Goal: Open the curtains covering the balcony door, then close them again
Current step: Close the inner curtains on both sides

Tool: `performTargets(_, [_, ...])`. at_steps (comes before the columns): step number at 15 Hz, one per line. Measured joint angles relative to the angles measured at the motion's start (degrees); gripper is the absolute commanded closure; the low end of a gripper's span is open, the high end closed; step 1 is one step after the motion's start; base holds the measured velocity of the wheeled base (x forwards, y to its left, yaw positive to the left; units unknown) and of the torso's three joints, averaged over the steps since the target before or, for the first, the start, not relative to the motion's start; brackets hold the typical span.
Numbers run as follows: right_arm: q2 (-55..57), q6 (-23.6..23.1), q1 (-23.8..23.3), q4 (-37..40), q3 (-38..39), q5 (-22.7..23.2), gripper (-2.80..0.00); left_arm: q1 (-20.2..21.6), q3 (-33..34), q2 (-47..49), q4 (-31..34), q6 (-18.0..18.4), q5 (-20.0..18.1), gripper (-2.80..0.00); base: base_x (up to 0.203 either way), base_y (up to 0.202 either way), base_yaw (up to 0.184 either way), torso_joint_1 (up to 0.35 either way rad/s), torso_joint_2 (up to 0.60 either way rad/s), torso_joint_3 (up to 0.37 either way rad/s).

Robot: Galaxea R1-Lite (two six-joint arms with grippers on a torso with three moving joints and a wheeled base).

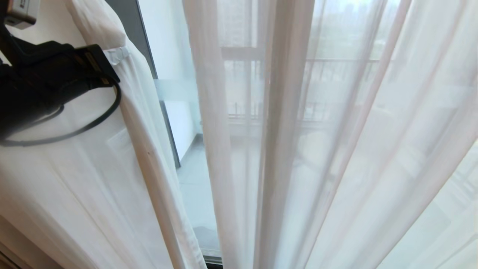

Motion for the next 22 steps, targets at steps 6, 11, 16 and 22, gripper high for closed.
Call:
performTargets(6, [0.0,0.0,0.0,0.0,0.0,0.0,0.00,-0.1,0.0,-0.3,0.0,0.0,-0.1,0.00,0.000,-0.188,0.001,0.004,0.00,0.002])
performTargets(11, [0.0,0.0,0.0,0.0,0.0,0.0,0.00,-0.1,0.0,-0.4,0.0,0.0,-0.1,0.00,0.000,-0.191,0.000,0.002,0.00,0.002])
performTargets(16, [0.0,0.0,0.0,0.0,0.0,0.0,0.00,0.0,0.0,-0.4,0.0,0.0,-0.2,0.00,0.000,-0.187,0.000,-0.003,0.00,0.001])
performTargets(22, [0.0,0.0,0.0,0.0,0.0,0.0,0.00,-0.1,0.0,-0.4,0.0,0.0,-0.3,0.00,0.000,-0.189,-0.002,0.002,0.00,0.002])
